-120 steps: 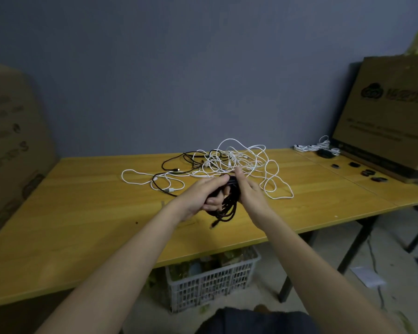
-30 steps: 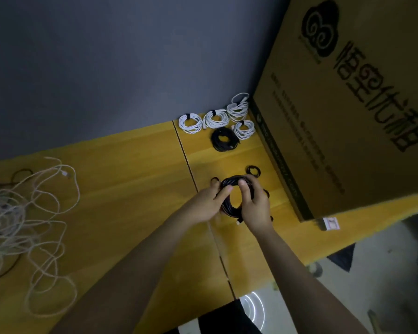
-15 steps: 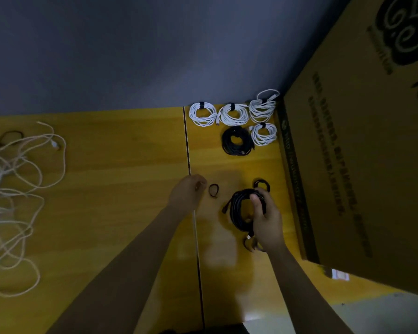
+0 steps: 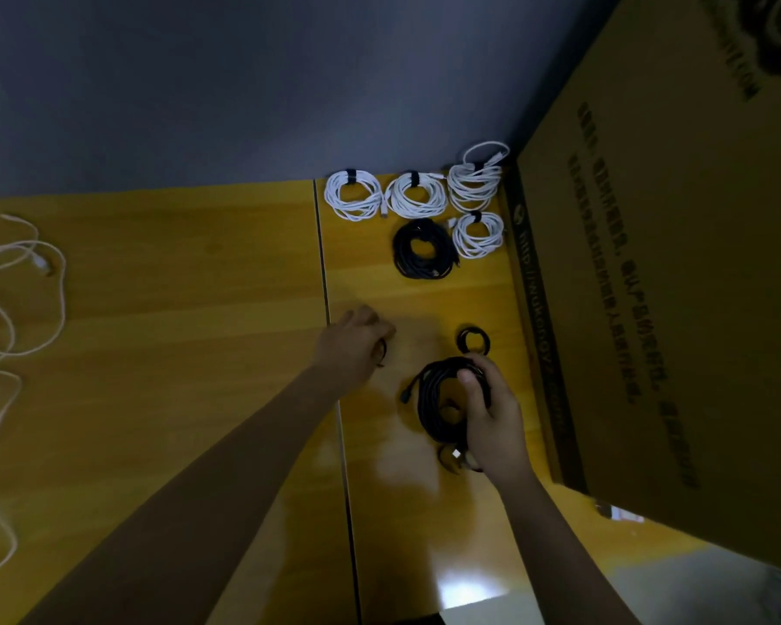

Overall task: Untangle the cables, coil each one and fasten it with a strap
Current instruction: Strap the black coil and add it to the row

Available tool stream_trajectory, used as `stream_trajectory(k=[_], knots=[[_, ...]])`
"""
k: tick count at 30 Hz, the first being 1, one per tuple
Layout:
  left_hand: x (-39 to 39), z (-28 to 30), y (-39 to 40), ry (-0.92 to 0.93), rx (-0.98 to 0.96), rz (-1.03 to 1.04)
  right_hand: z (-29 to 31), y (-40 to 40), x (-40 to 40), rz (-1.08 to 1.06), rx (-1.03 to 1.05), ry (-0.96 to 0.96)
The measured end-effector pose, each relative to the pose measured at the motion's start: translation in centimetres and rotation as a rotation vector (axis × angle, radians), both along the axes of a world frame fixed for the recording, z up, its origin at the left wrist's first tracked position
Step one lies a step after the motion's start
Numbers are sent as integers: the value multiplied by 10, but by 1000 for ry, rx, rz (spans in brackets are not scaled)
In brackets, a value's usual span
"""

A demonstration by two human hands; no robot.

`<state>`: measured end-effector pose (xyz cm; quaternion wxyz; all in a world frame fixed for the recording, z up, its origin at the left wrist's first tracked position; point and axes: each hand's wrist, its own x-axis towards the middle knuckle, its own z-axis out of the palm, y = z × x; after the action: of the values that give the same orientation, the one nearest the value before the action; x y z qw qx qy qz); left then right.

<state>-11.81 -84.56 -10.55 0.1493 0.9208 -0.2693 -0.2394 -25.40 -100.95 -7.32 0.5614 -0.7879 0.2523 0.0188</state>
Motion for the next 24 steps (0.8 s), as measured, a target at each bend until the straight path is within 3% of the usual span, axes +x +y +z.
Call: stream_trajectory(k=[7,14,17,24], knots=[[-6,11,-49,-54,-197,-91,4,-22,-33,-200,-45,-65],[-16,9,-99,57,-141,-41,-5,-37,-43,-273,-88,-86],[-23,7,-95,51,-210,7,-5,-38,-47,-303,-79,-118],[-57,-9,-55,163,-202,-90,-8,-30,-61,-326,-165,-144]])
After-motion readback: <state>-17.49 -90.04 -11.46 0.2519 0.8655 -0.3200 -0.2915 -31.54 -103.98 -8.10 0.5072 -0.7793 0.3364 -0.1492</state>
